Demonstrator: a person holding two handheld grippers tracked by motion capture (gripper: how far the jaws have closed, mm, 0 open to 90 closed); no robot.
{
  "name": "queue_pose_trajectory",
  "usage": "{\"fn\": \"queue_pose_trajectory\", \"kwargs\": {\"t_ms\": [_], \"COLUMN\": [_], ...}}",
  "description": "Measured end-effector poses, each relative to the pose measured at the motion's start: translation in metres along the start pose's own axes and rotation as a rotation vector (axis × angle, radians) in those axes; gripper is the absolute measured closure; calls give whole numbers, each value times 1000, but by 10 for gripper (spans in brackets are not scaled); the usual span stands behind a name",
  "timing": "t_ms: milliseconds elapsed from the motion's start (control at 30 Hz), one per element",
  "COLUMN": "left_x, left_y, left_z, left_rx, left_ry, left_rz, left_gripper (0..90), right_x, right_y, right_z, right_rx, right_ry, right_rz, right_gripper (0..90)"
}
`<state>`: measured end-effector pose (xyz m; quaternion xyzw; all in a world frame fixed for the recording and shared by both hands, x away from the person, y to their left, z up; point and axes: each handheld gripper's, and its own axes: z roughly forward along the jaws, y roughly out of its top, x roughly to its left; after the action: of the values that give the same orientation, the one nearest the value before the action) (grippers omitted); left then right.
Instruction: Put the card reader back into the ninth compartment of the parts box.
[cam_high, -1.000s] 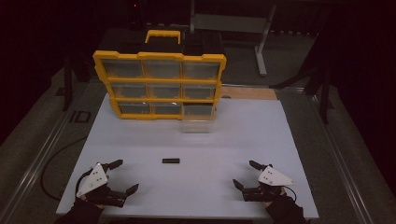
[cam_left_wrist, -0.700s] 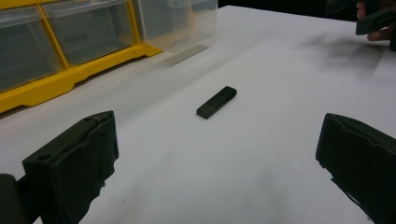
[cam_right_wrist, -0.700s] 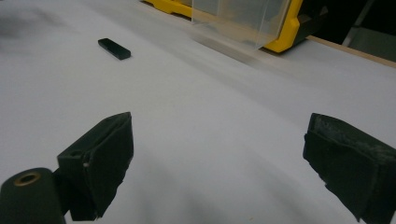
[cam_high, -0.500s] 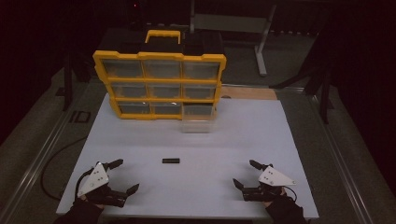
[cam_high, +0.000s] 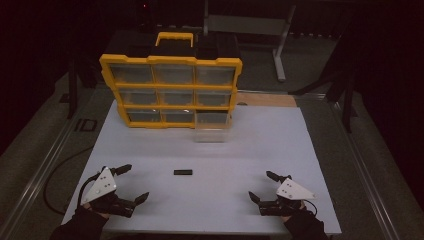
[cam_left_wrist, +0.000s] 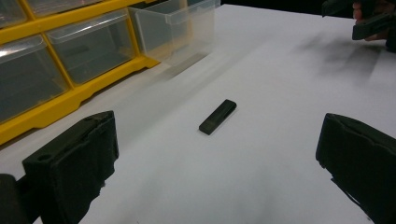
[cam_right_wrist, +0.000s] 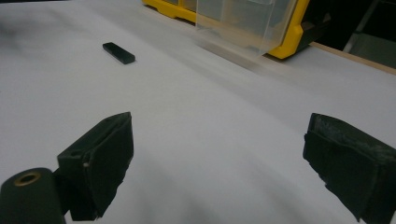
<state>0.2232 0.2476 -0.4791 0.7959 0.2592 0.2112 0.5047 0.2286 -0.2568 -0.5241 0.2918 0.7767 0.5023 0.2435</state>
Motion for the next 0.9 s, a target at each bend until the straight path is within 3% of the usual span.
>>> {"fn": "queue_pose_trajectory", "kwargs": {"t_ms": [433,900], "left_x": [7,16], "left_y": [24,63], "left_z": [11,22], "left_rx": [40,71], "left_ry": [-55,-87], "left_rz": [47,133], "left_gripper": [2,2], "right_x": [0,0], "right_y": [1,2], "right_z": [0,-1], "right_rx": [-10,-20], "right_ry": [6,15], "right_rz": [-1,6], "right_gripper": [89,89]}}
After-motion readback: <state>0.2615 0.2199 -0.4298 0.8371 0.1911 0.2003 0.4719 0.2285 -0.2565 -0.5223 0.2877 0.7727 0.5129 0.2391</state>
